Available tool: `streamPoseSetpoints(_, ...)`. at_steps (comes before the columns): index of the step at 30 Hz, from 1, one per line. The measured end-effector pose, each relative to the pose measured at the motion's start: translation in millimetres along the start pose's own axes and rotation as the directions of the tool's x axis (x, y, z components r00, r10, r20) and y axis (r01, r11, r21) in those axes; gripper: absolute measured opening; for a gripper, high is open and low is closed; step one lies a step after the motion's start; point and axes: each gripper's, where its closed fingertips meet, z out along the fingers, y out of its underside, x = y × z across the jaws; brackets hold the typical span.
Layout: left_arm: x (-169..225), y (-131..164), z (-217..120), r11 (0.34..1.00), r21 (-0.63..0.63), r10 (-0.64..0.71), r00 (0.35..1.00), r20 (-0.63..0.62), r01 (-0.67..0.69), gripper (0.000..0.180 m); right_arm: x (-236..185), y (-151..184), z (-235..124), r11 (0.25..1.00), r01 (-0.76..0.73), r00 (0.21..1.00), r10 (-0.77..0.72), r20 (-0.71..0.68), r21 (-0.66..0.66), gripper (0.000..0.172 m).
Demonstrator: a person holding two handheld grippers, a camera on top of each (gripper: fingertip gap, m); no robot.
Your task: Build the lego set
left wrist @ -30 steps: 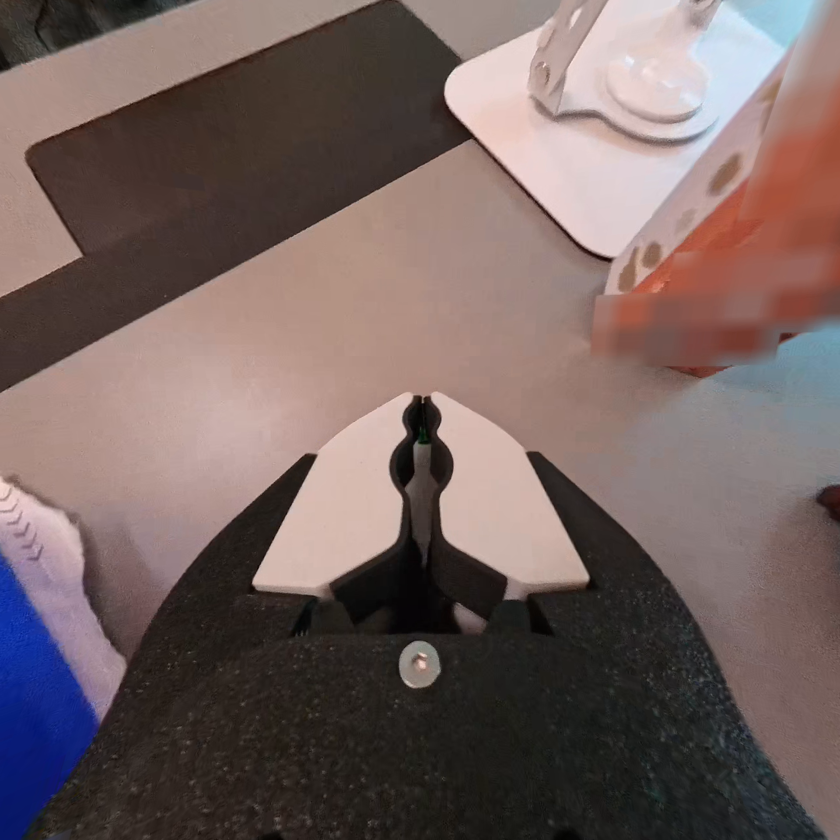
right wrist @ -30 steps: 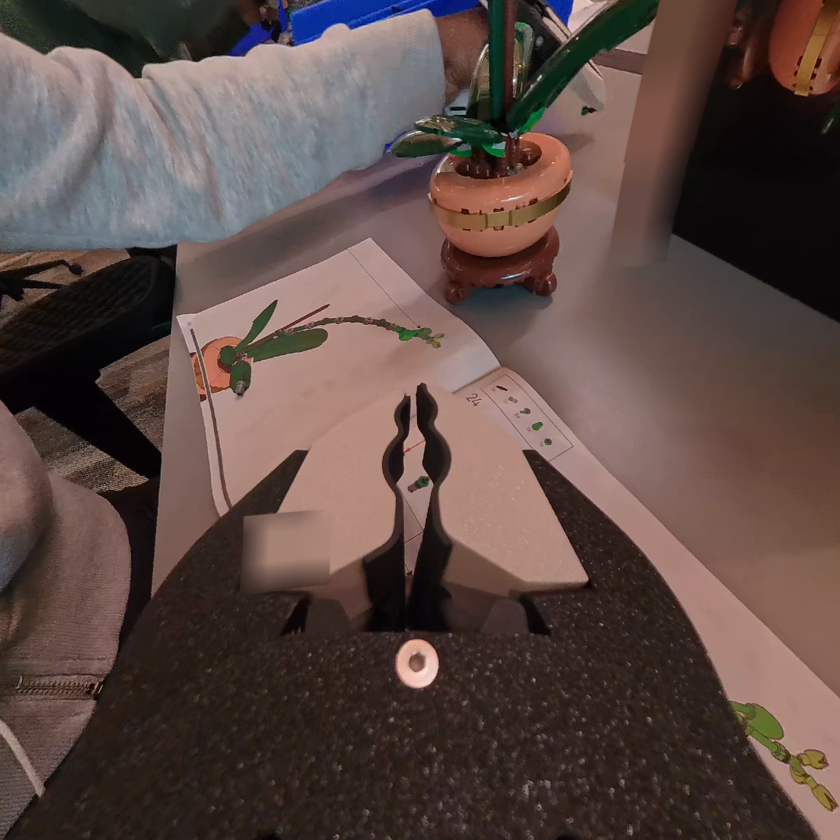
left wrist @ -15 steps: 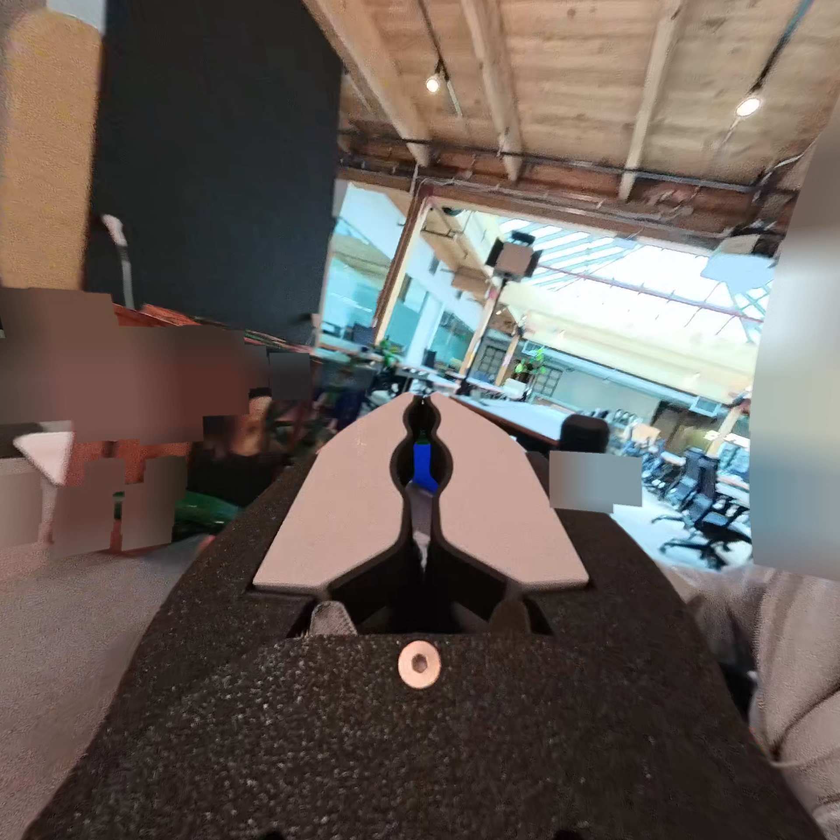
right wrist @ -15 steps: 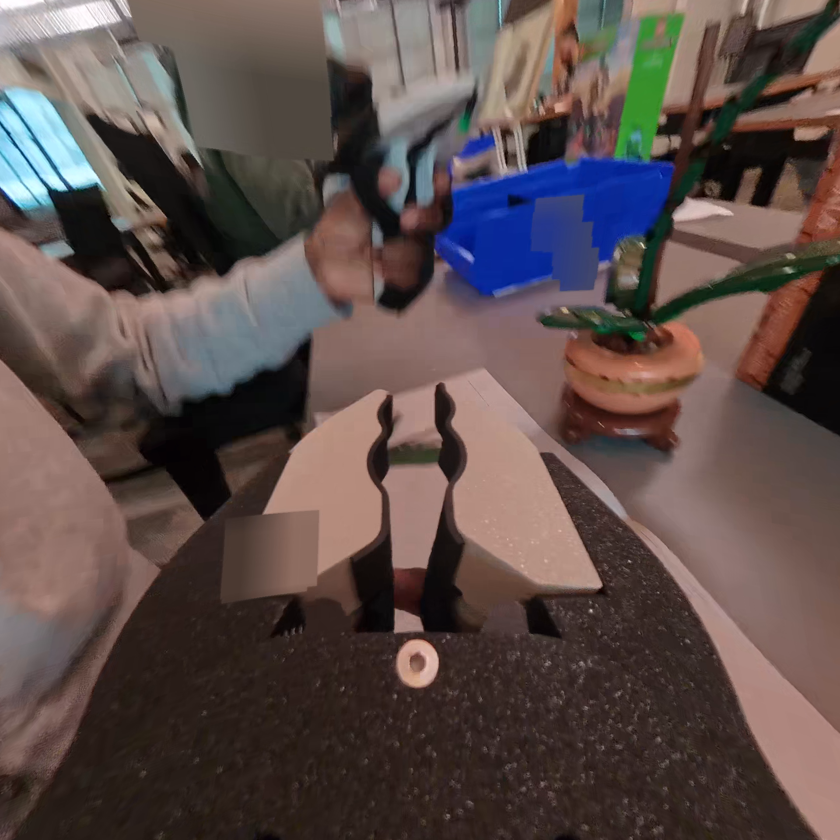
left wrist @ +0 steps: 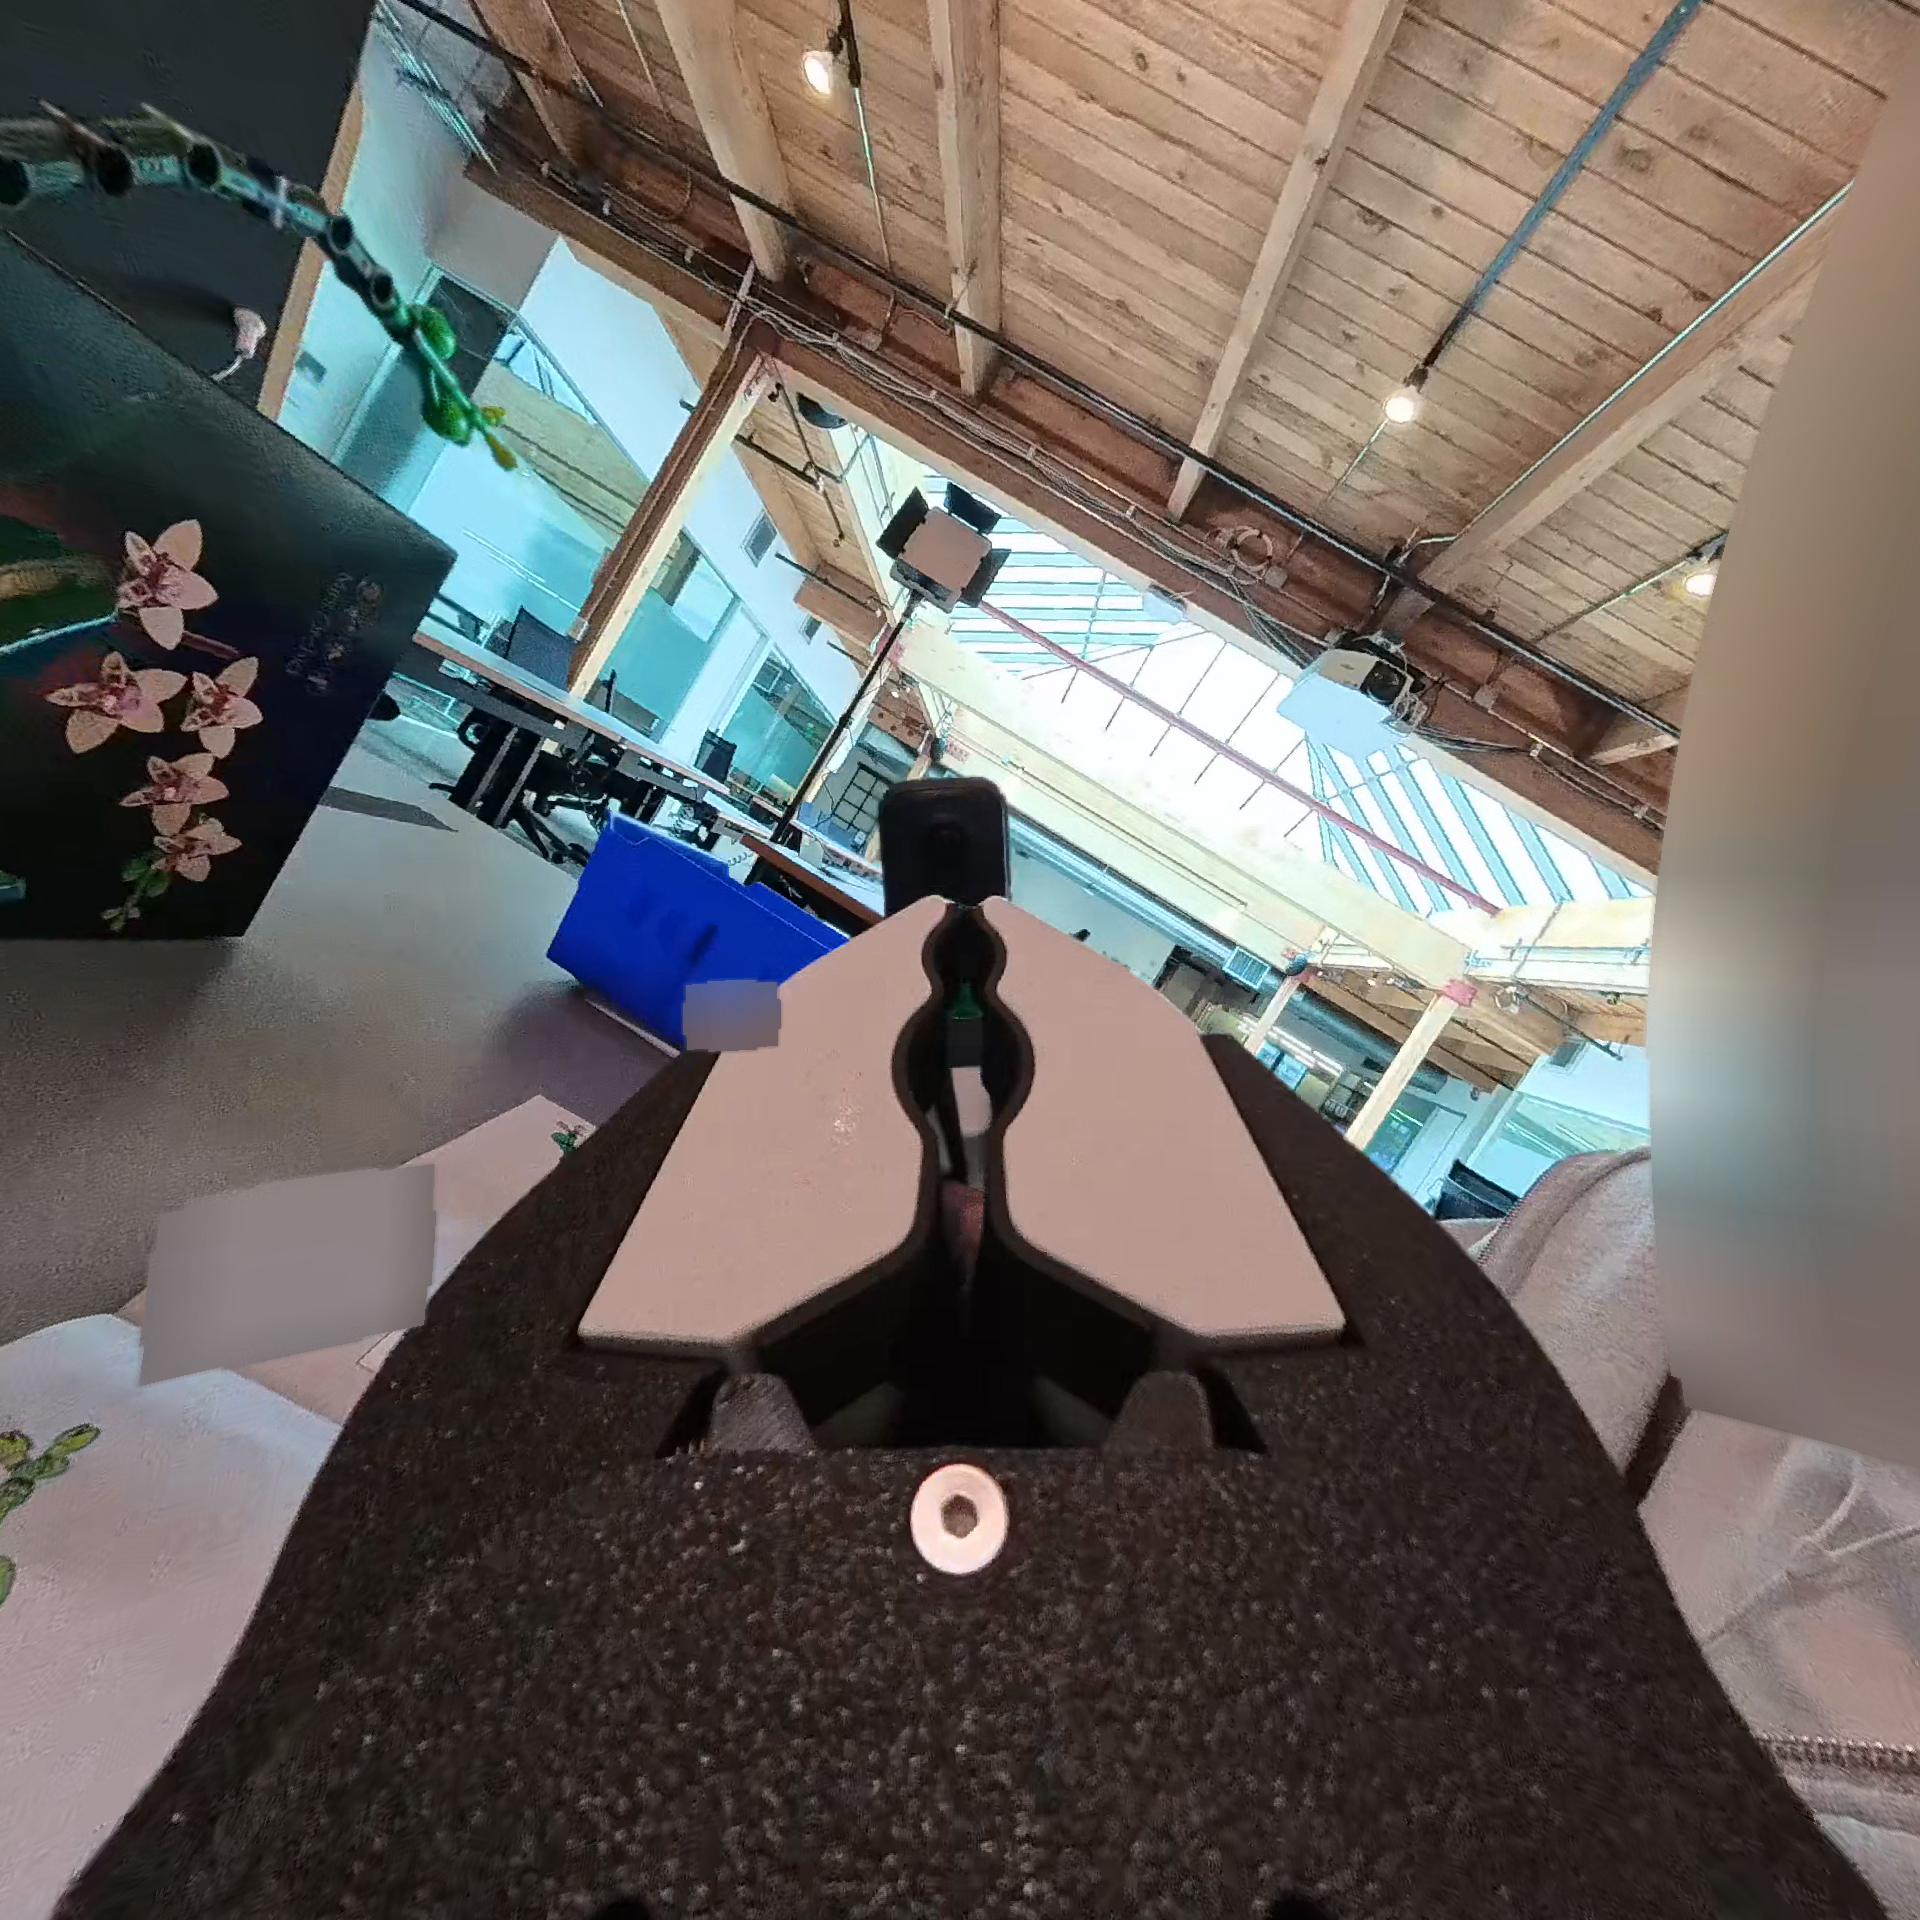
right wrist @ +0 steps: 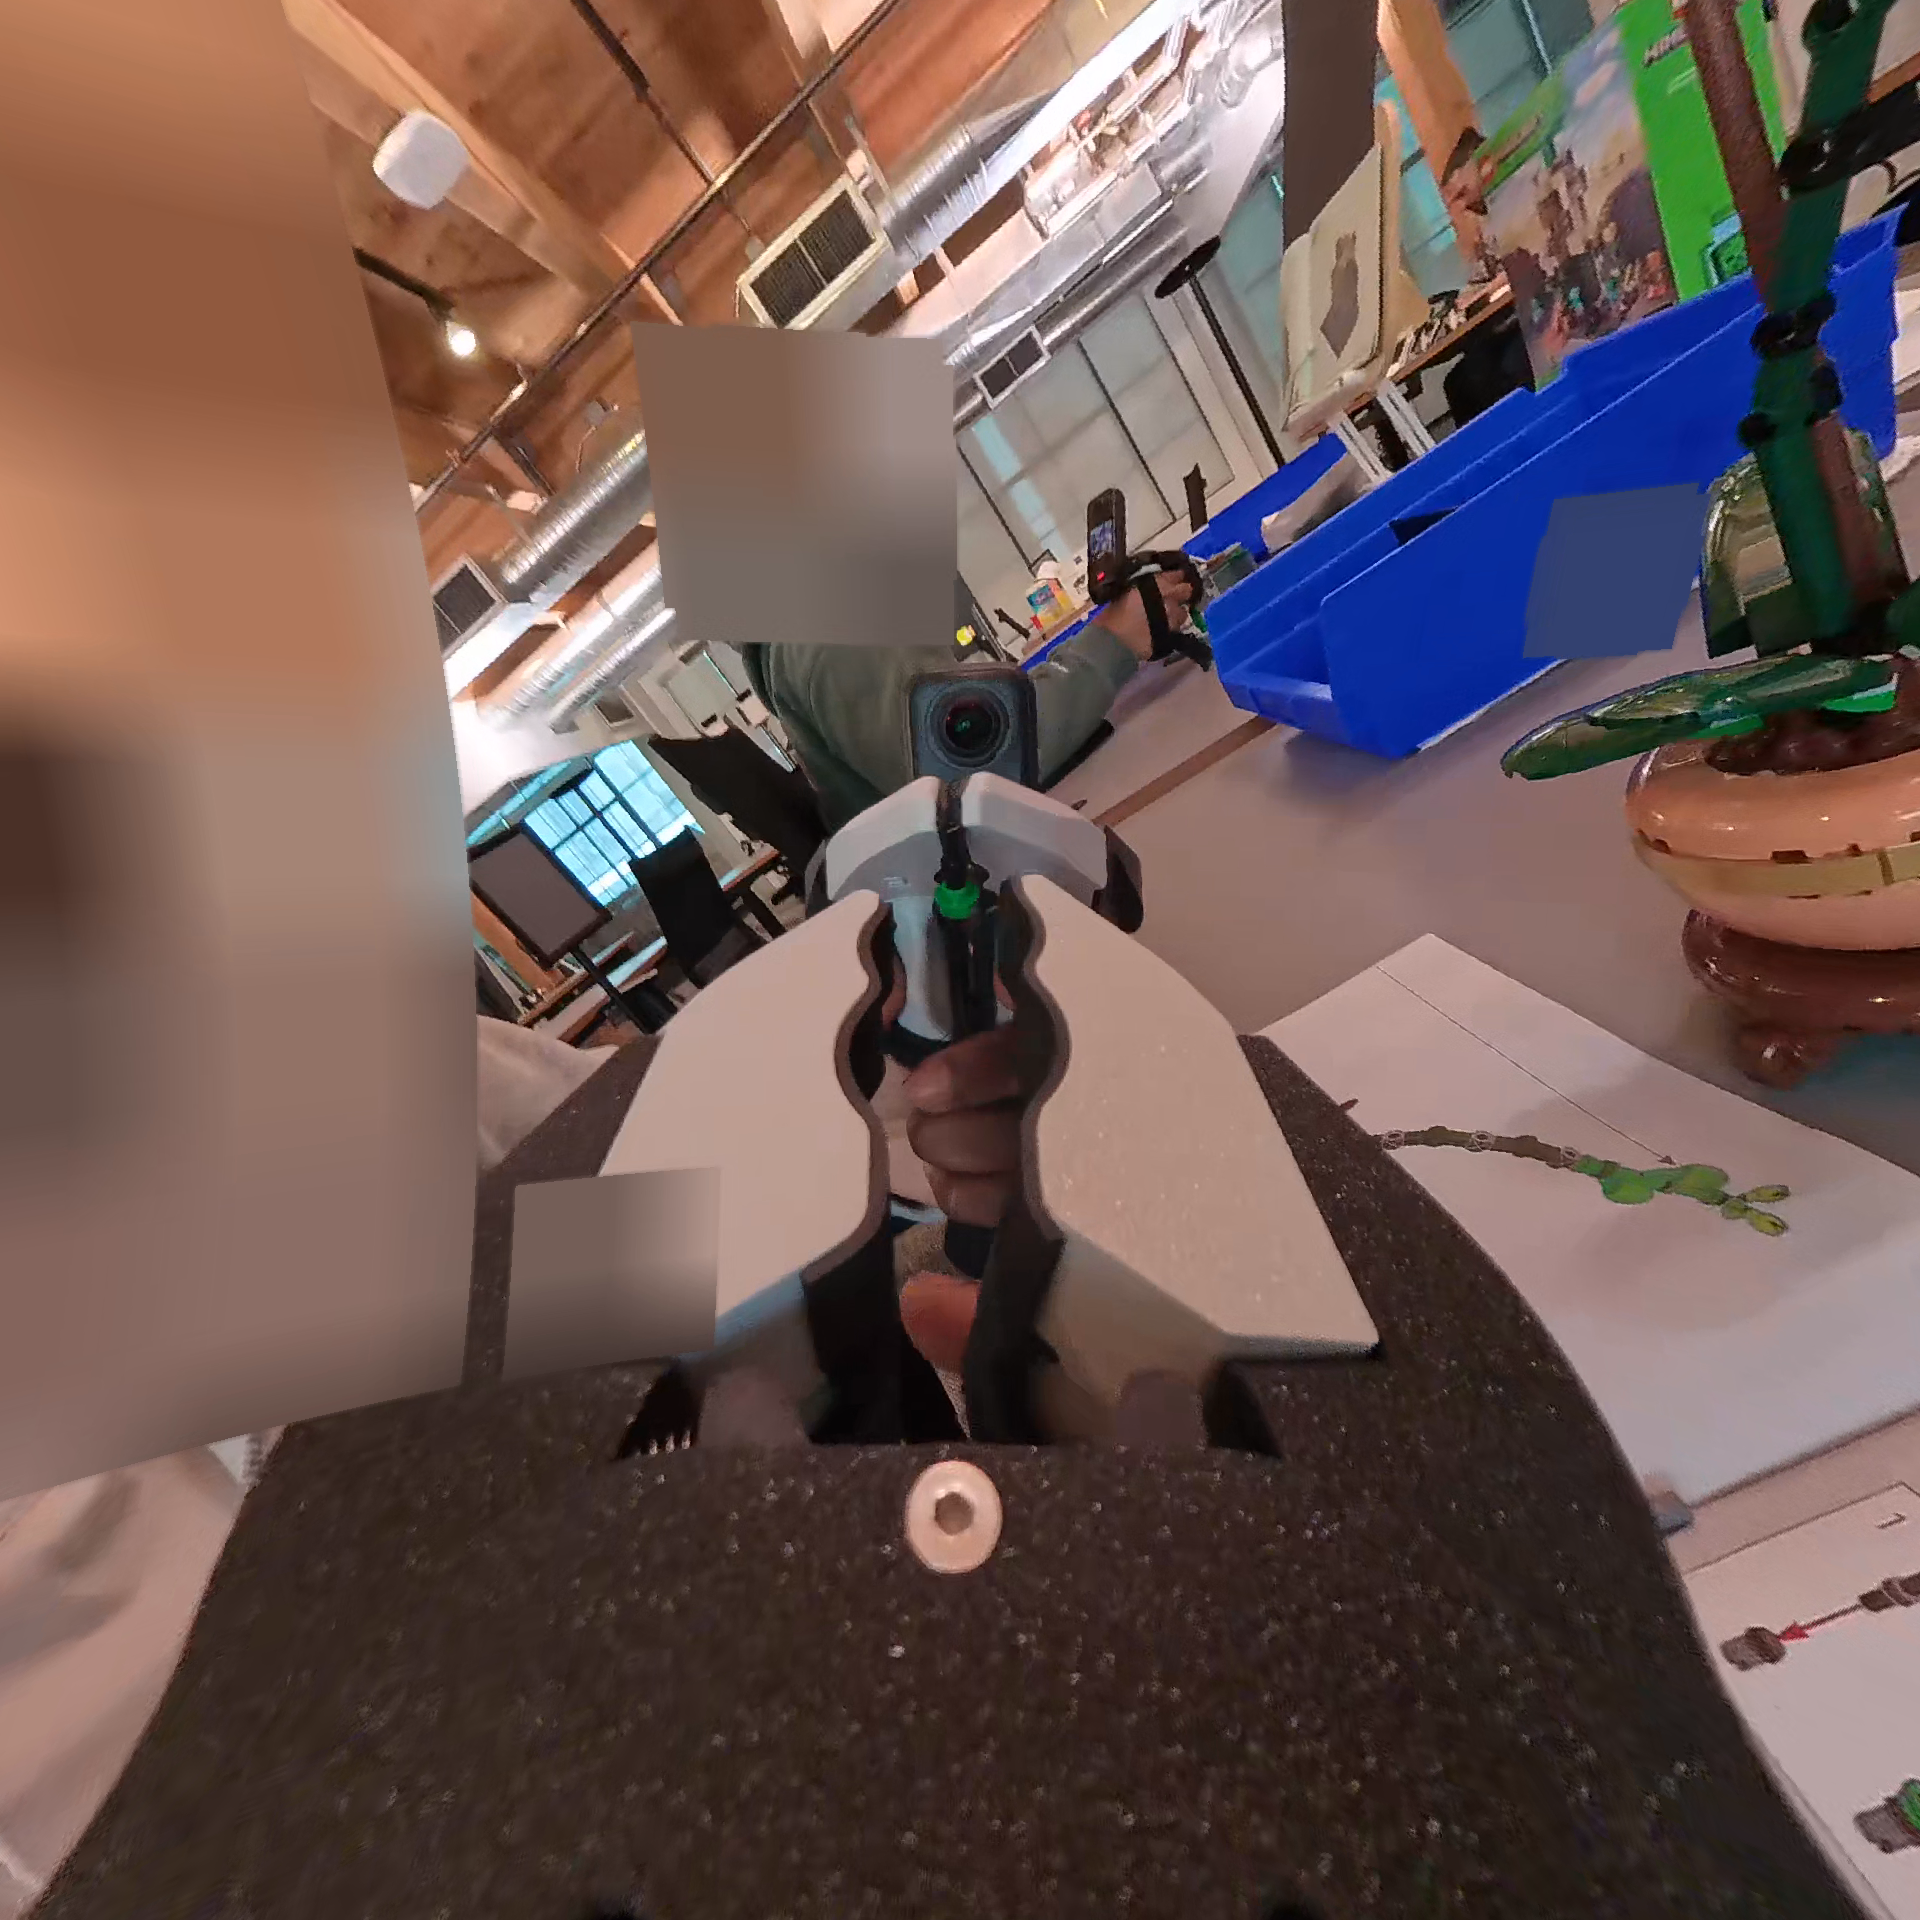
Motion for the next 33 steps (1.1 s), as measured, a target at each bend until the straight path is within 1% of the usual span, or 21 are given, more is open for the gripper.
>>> streamPoseSetpoints(2, -3.6, 1.4, -0.6, 1.0, -0.005, -0.005, 1.0, 0.006, 0.005, 0.0, 1.9, 3.2, 1.5, 1.0, 0.02, 1.0, -0.02, -0.005, -0.024, 0.017)
streamPoseSetpoints(4, -5.6, 2.5, -0.9, 1.0, -0.006, -0.012, 1.0, 0.005, 0.012, 0.0, 4.1, 5.0, 3.6, 0.999, 0.029, 1.0, -0.029, -0.011, -0.03, 0.011)
streamPoseSetpoints(6, -7.0, 3.6, -1.1, 1.0, -0.007, -0.017, 1.0, 0.007, 0.017, 0.0, 6.2, 6.1, 3.8, 0.997, 0.067, 0.998, -0.067, -0.016, -0.029, 0.0)
streamPoseSetpoints(9, -10.4, 4.9, -4.1, 1.0, -0.014, -0.02, 1.0, 0.011, 0.02, 0.0, 10.5, 5.7, 1.8, 0.989, 0.141, 0.988, -0.143, -0.055, -0.041, 0.0)
streamPoseSetpoints(11, -12.5, 4.6, -6.6, 1.0, -0.009, -0.022, 1.0, 0.014, 0.022, 0.0, 9.3, 5.6, 1.7, 0.988, 0.146, 0.987, -0.149, -0.052, -0.057, 0.0)
streamPoseSetpoints(14, -16.1, 7.2, -7.1, 1.0, -0.018, -0.005, 1.0, 0.028, 0.006, 0.0, 12.3, 11.0, 2.6, 0.987, 0.126, 0.989, -0.132, -0.062, -0.099, 0.0)
streamPoseSetpoints(15, -17.6, 8.9, -6.7, 1.0, -0.023, -0.003, 0.999, 0.035, 0.004, 0.0, 15.0, 12.5, 2.8, 0.989, 0.11, 0.991, -0.117, -0.069, -0.099, 0.007)
streamPoseSetpoints(16, -19.8, 10.7, -6.6, 1.0, -0.03, 0.004, 0.999, 0.047, -0.003, 0.0, 16.5, 14.1, 2.2, 0.991, 0.088, 0.993, -0.095, -0.065, -0.096, 0.008)
streamPoseSetpoints(19, -25.6, 15.0, -8.3, 0.997, -0.063, 0.048, 0.996, 0.08, -0.043, 0.0, 21.2, 16.1, -1.5, 0.997, 0.017, 0.999, -0.021, -0.047, -0.075, 0.007)
streamPoseSetpoints(23, -33.2, 20.2, -11.6, 0.997, -0.071, 0.019, 0.994, 0.107, -0.012, 0.0, 28.3, 19.7, -5.0, 0.997, -0.005, 0.998, 0.0, -0.065, -0.082, 0.007)
streamPoseSetpoints(27, -34.5, 22.4, -12.4, 0.994, -0.097, 0.063, 0.991, 0.114, -0.052, 0.0, 24.8, 22.8, -4.2, 0.994, -0.037, 0.999, 0.035, -0.022, -0.099, 0.017)
streamPoseSetpoints(29, -35.2, 23.3, -13.2, 0.993, -0.106, 0.073, 0.991, 0.117, -0.06, 0.0, 25.8, 23.1, -4.6, 0.994, -0.039, 0.999, 0.037, -0.025, -0.103, 0.015)
streamPoseSetpoints(31, -33.0, 25.8, -12.7, 0.991, -0.116, 0.078, 0.991, 0.11, -0.065, 0.0, 30.3, 25.4, -5.6, 0.994, -0.028, 0.999, 0.022, -0.049, -0.106, 0.004)
streamPoseSetpoints(33, -32.1, 26.5, -11.8, 0.99, -0.12, 0.088, 0.99, 0.108, -0.075, 0.0, 28.2, 25.9, -6.3, 0.994, -0.022, 0.999, 0.018, -0.038, -0.104, 0.001)
